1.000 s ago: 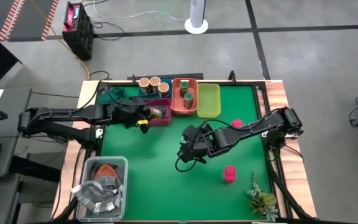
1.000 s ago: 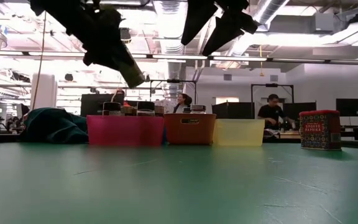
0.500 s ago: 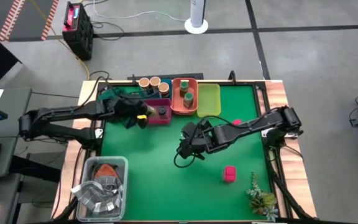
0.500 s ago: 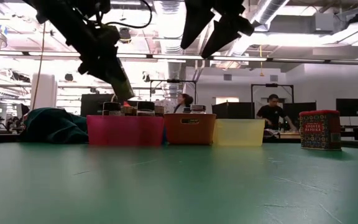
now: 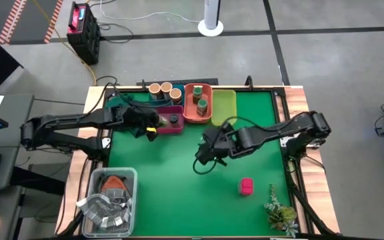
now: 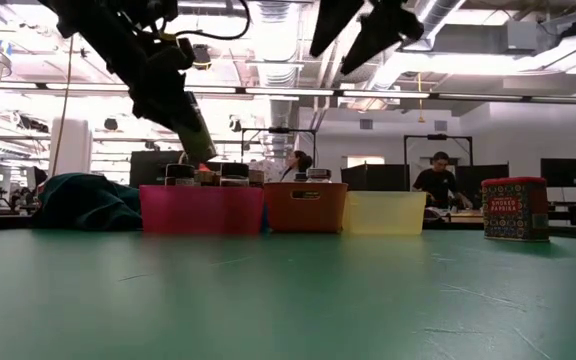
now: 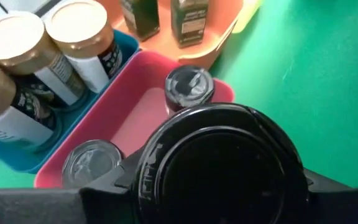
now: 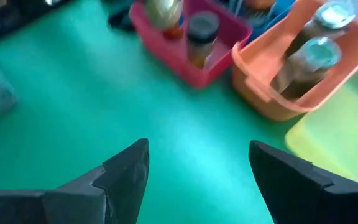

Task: Sort spices by type
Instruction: Put the black seasoning bottle into the red bin

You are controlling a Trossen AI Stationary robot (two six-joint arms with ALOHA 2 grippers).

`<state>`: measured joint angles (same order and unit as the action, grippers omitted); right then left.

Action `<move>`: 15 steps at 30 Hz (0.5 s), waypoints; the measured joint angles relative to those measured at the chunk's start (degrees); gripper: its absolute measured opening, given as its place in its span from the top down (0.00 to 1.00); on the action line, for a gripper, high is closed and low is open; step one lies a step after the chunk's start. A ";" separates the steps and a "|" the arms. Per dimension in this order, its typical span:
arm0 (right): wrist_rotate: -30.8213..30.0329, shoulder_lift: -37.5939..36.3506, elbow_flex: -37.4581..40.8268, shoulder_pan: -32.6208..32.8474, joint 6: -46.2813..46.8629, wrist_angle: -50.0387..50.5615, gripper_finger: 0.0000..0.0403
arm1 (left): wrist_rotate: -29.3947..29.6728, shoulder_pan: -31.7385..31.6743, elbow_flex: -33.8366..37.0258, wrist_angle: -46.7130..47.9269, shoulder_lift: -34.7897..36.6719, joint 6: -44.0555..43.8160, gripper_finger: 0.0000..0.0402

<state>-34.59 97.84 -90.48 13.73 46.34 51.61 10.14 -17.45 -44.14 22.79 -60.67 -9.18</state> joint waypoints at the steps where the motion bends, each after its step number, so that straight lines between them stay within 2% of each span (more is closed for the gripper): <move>1: -0.73 -0.71 0.00 -0.39 -0.10 -0.21 0.25 | 0.06 -0.01 0.00 -0.20 -0.62 0.15 0.51; 9: -1.75 -4.62 0.00 -3.48 -2.72 -1.52 0.25 | 0.23 -1.03 -0.07 -1.78 -7.70 1.25 0.51; 15: -1.59 -4.91 0.00 -3.21 -3.17 -0.20 0.25 | 0.60 -2.83 -1.07 -3.09 -11.08 1.14 0.51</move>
<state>-36.18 92.93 -90.48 10.52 43.17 51.41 10.74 -20.27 -45.21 19.70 -71.75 -8.03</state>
